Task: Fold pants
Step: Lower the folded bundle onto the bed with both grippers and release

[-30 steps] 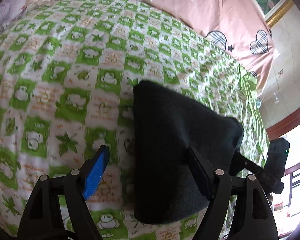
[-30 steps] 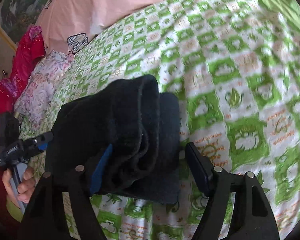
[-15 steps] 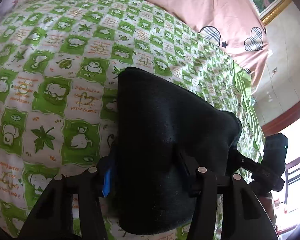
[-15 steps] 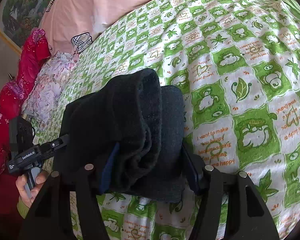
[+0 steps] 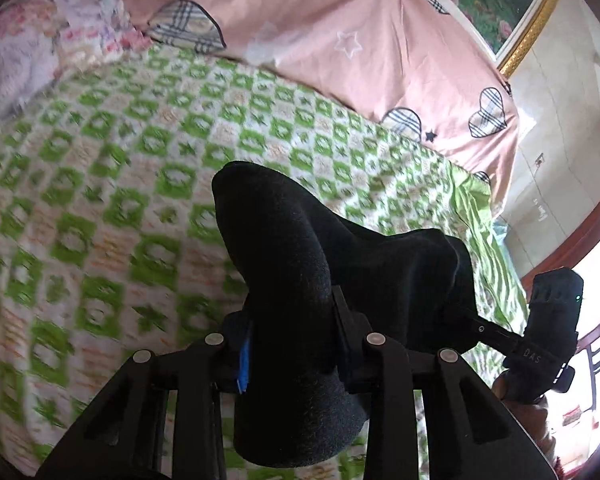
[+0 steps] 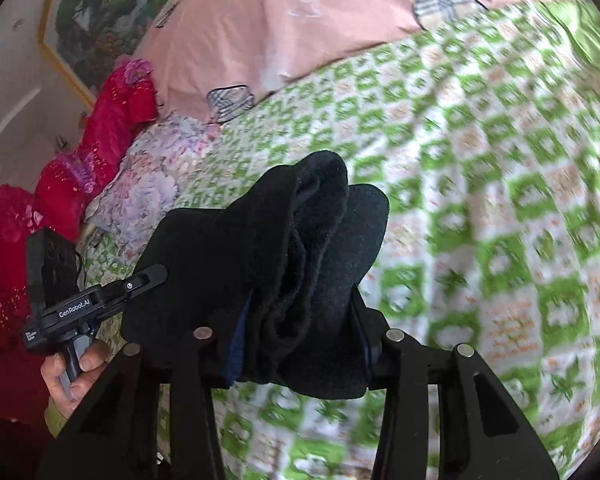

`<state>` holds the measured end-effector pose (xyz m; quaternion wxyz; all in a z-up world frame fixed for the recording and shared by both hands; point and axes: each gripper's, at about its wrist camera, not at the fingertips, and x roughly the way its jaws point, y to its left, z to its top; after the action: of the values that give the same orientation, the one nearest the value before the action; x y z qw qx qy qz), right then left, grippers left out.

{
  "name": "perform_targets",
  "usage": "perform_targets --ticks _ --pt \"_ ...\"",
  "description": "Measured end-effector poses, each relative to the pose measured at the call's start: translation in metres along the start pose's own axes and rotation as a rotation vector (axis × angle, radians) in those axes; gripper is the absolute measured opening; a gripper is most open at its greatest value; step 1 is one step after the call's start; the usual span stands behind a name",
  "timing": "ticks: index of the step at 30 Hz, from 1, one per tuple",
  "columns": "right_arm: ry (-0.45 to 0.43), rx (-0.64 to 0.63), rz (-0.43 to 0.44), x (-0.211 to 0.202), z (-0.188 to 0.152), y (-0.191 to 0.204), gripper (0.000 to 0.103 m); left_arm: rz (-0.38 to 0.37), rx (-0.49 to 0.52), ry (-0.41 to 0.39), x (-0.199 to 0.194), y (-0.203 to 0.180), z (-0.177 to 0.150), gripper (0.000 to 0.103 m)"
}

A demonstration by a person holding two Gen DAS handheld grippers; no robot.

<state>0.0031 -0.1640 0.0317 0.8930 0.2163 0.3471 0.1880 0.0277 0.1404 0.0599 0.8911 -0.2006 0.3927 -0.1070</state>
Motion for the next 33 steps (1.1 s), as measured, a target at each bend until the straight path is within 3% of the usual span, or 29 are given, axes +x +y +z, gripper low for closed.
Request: perform_targets --ticks 12,21,33 --pt "0.051 -0.036 0.080 0.084 0.041 0.048 0.045 0.128 -0.050 -0.066 -0.017 0.073 0.050 0.032" --pt "0.121 -0.033 0.060 0.118 0.038 0.040 0.046 0.172 -0.058 -0.038 0.004 0.104 0.045 0.033" --pt "0.137 0.001 0.076 0.123 0.032 0.018 0.059 0.191 -0.102 -0.028 0.018 0.126 0.034 0.058"
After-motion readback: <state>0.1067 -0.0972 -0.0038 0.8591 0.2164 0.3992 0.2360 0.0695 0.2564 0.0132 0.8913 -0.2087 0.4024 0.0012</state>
